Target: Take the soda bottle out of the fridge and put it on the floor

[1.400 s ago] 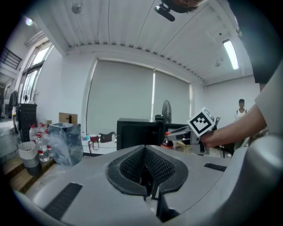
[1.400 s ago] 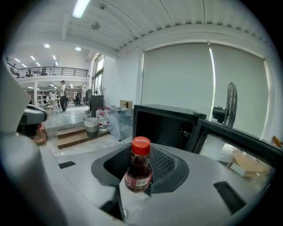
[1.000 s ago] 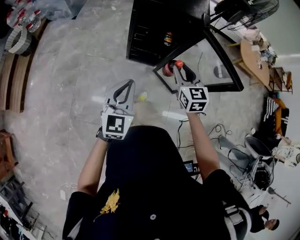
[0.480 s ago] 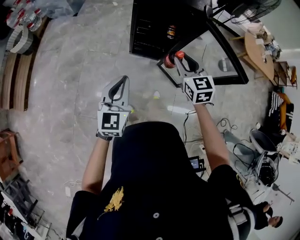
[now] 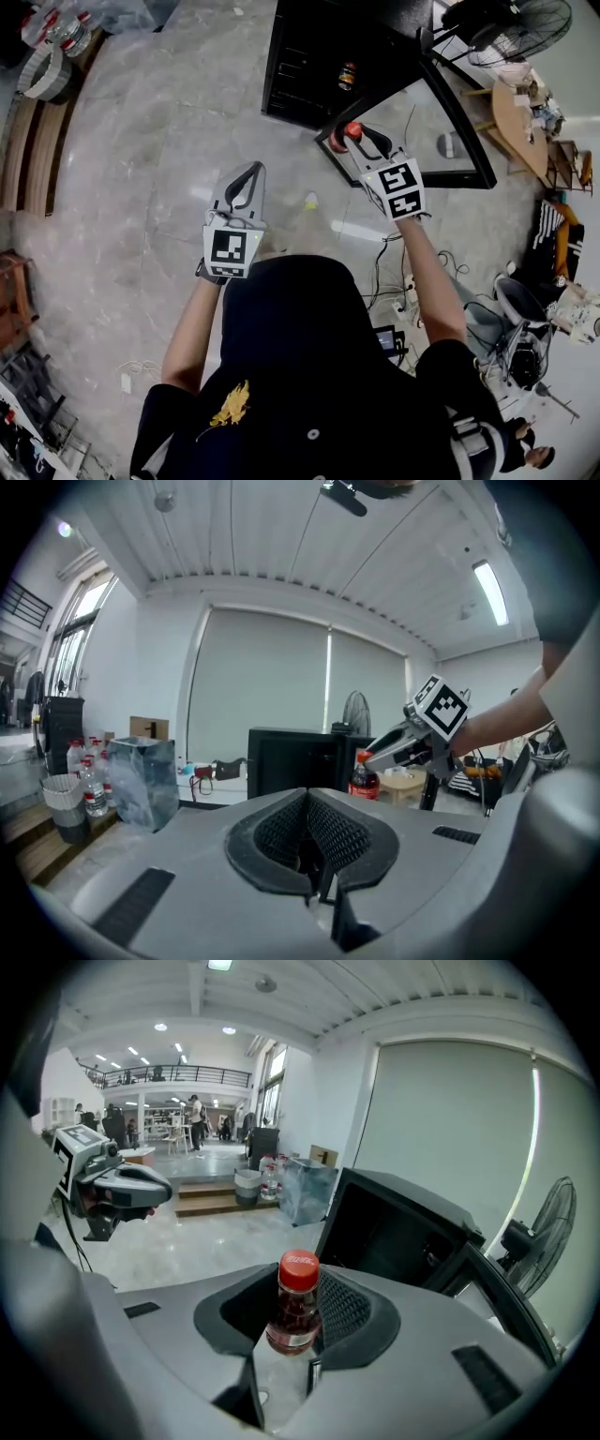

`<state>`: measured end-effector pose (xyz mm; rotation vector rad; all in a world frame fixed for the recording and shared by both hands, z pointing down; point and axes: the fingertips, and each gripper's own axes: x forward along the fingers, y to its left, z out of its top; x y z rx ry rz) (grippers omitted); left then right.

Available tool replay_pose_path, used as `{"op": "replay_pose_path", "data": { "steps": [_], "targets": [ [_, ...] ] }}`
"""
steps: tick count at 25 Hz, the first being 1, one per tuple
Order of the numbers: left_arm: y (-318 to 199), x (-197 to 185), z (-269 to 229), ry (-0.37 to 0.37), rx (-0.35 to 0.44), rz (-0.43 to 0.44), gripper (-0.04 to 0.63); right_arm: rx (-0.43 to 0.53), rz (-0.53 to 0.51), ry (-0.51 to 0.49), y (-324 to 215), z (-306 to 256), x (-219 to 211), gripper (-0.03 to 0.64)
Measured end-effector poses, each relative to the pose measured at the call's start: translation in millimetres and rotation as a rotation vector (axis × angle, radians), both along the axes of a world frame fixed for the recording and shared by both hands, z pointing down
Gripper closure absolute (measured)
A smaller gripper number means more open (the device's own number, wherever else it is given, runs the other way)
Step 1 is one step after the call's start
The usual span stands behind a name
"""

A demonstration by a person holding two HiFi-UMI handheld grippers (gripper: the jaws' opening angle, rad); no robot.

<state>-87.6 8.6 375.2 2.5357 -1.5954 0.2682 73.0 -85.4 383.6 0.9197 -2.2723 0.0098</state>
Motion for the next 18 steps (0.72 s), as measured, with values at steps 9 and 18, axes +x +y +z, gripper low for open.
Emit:
{"op": "replay_pose_path", "data": {
  "steps": [9, 18],
  "targets": [
    [-7.7, 6.6, 30.4, -0.081, -0.038, 0.049, 0.577, -0.136, -0.074, 0.125, -5.7, 61.8, 1.2, 0.495],
    [-24.5, -3.3, 70.2, -0.088, -0.084, 0.042, 0.577, -0.199, -0.036, 0.129, -19.4, 138.9, 6.5, 0.495]
  ]
}}
